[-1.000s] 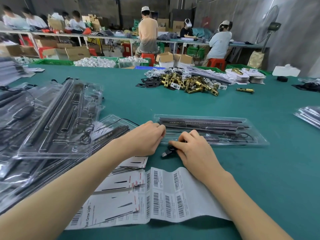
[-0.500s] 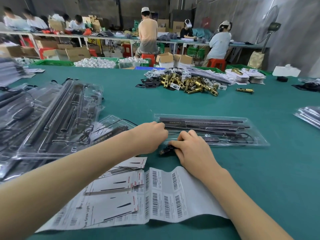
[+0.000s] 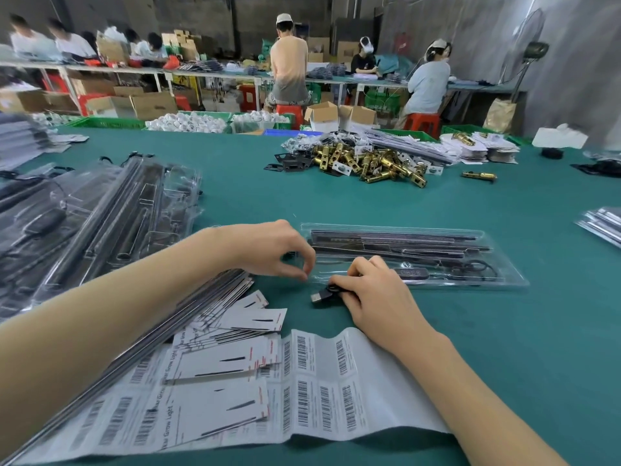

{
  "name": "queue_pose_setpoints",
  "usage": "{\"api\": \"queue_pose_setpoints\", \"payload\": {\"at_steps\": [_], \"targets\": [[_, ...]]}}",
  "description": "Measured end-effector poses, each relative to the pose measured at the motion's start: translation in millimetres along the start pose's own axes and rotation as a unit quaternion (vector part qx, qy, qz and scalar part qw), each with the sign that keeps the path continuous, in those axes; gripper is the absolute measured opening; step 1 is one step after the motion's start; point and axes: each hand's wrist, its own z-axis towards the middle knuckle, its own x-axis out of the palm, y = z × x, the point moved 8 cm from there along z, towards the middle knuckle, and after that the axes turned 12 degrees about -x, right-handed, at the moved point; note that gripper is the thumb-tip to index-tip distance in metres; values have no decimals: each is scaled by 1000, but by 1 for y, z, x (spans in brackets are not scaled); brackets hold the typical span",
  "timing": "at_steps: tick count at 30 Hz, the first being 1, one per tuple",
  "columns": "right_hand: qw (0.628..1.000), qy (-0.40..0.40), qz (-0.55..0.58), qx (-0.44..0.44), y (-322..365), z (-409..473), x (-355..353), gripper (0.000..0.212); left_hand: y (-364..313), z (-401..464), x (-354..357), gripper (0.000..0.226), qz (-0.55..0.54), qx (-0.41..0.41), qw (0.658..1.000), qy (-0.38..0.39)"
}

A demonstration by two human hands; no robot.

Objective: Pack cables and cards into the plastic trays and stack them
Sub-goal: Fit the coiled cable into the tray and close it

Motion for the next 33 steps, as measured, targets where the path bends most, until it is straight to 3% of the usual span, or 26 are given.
{"api": "queue_pose_setpoints", "payload": {"at_steps": [4,9,19,21,24,27,30,33], "targets": [[1000,0,-4,0,0,-1,-1,26,-9,3,18,9,140,-11,990,-8],[1000,-3,-16,4,1,-1,-2,26,-15,6,32,23,217,-10,976,3],[999,-20,-32,17,4,-3,-4,25,-9,2,16,13,159,59,985,-34],[999,-28,-24,24,3,-4,-4,26,-9,3,15,7,175,43,983,-41],[999,-24,-27,30,5,-5,-3,29,-3,3,23,20,203,14,976,-75],[999,-24,-34,33,5,-3,-4,30,1,-4,19,17,113,40,988,-102],[999,-16,-38,34,5,-3,-4,30,6,-10,15,13,60,48,994,-78],[998,-13,-49,31,6,-3,-5,27,-1,-13,14,9,112,67,985,-112]]}}
